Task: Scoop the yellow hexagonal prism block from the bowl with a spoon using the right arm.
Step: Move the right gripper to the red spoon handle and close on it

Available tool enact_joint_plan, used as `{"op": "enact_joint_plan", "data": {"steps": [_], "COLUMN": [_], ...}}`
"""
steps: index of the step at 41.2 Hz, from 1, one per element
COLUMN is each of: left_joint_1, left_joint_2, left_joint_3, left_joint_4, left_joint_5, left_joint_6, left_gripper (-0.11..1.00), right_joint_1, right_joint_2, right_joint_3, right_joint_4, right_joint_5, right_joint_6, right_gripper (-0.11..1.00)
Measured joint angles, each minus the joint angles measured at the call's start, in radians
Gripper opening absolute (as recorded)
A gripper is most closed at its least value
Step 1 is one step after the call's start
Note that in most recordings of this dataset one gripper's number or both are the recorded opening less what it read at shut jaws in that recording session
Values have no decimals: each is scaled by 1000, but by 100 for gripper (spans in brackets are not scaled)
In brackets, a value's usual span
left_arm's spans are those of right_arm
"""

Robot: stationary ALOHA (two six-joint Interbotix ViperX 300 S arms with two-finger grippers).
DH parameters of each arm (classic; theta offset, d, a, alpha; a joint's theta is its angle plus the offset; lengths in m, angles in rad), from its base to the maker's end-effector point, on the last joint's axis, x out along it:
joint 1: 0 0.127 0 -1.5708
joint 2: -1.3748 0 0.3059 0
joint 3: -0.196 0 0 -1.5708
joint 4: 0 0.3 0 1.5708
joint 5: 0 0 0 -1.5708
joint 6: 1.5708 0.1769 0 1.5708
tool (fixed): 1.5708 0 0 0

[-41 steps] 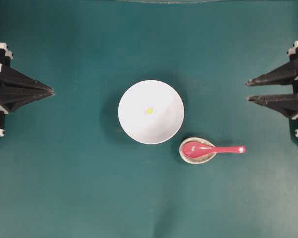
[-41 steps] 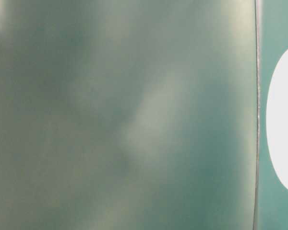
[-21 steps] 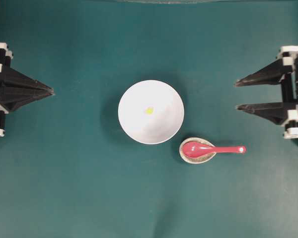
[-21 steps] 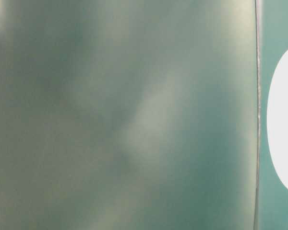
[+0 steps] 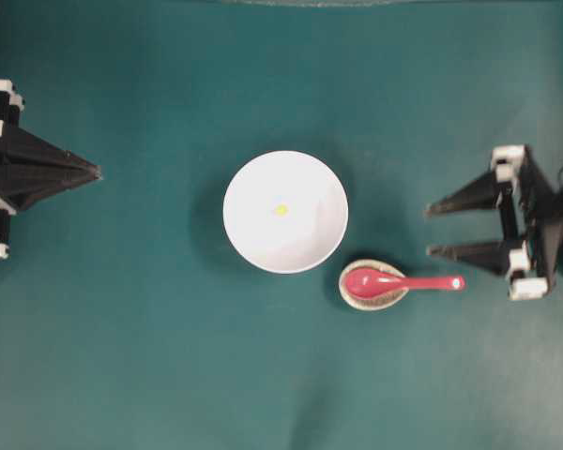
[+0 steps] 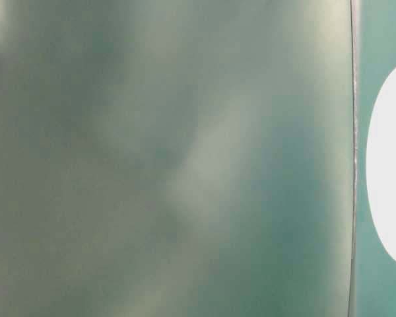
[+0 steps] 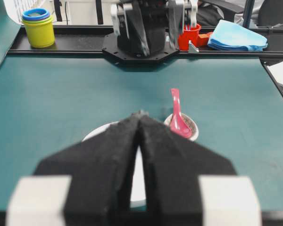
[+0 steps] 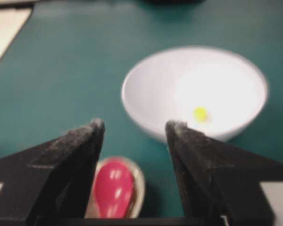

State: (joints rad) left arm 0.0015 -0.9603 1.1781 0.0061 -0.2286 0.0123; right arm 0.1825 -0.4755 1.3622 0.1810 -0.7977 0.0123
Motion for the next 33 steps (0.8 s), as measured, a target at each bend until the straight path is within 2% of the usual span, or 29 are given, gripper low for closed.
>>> {"op": "enact_joint_plan", "data": {"steps": [6,14,18,22,27,33], "left_joint_1": [2,18,23,23,23,23], "left_joint_2": [-2,-2,-2,-2,-3,-3], "left_joint_3": [0,0,0,0,0,0], "left_joint_4": [0,0,0,0,0,2], "left_joint_5": [0,0,0,0,0,0], "left_joint_6": [0,0,0,0,0,0], "left_gripper": [3,3,3,3,3,3], "right_joint_1": [69,199,265,313,350,364], "right_joint_2": [147,376,480,560,649,723], "right_joint_3": [20,23,6,-14,-37,-44], "right_joint_4": [38,169,244,298,325,330], "right_joint_5": [-156,-350,-416,-451,-465,-469], "right_joint_6": [-2,0,-2,-2,2,34], "right_gripper": [59,59,59,59,59,59]}}
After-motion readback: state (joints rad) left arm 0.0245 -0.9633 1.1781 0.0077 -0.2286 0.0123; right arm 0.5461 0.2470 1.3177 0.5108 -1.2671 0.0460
